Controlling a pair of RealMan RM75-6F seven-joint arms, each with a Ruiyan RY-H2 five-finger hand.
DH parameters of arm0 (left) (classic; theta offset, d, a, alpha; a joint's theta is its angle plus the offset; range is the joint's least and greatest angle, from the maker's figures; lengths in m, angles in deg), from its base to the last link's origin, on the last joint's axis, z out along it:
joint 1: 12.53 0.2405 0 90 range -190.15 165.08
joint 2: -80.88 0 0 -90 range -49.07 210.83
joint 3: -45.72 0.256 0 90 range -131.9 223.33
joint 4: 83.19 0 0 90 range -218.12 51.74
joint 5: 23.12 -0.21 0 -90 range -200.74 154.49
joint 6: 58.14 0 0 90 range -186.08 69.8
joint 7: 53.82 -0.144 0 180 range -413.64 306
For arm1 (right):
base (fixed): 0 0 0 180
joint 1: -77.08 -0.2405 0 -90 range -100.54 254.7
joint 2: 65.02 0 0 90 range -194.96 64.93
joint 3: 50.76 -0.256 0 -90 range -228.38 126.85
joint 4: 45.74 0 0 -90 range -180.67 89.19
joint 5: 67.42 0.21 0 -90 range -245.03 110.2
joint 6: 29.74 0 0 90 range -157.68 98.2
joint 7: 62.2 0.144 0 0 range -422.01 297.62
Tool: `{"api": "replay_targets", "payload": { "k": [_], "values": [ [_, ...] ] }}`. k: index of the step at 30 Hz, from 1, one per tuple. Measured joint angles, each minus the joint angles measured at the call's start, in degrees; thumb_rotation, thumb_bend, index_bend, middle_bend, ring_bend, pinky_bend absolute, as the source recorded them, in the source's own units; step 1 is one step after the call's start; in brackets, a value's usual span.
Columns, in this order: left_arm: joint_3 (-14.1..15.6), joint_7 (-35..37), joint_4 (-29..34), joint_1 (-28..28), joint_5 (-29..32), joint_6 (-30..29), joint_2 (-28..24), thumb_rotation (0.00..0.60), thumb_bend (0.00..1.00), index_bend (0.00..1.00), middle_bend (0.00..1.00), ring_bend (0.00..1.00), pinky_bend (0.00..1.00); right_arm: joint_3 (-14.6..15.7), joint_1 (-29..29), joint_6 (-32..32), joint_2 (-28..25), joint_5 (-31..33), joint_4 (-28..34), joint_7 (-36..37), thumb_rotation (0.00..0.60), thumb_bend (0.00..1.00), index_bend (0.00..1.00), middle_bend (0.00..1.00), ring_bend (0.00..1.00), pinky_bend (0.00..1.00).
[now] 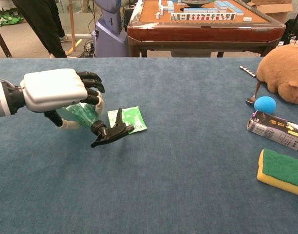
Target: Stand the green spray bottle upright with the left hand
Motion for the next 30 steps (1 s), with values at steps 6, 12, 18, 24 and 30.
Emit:
{"api": "replay_targets", "payload": {
  "k": [6, 12, 18, 24, 30],
  "values": [
    [-3.5, 11.4, 6.7, 1.1, 7.0, -2.0, -1.8, 0.6, 0.31, 0.57, 0.48, 0.22, 0.17, 0.1, 0.2, 0.3, 0.0, -0.2, -0.4, 0.6, 0.6, 0.33, 0.21, 0.17, 0.07, 0.06],
    [-9.0, 20.4, 13.8, 2.4, 16.2, -2.8, -3.8, 0.6, 0.31, 0.55, 0.47, 0.22, 0.18, 0.1, 0.6, 0.8, 0.0, -0.2, -1.0, 1.4, 0.6, 0.33, 0.21, 0.17, 0.07, 0.06],
    [-12.9, 32.0, 18.3, 3.6, 24.7, -0.3, -4.9, 0.6, 0.31, 0.53, 0.46, 0.21, 0.18, 0.1, 0.9, 1.1, 0.0, -0.3, -1.4, 1.8, 0.6, 0.33, 0.21, 0.17, 0.07, 0.06],
    [-17.1, 41.4, 20.2, 5.1, 34.0, 3.7, -4.2, 0.6, 0.31, 0.52, 0.46, 0.2, 0.18, 0.1, 0.9, 1.0, 0.0, -0.3, -1.4, 1.7, 0.6, 0.33, 0.21, 0.17, 0.07, 0.06],
    [-19.5, 44.3, 17.8, 6.6, 36.7, 2.6, -0.1, 0.6, 0.31, 0.51, 0.46, 0.2, 0.18, 0.1, 0.9, 0.8, -0.2, -0.2, -1.0, 1.3, 0.6, 0.33, 0.21, 0.17, 0.07, 0.06]
  ]
}}
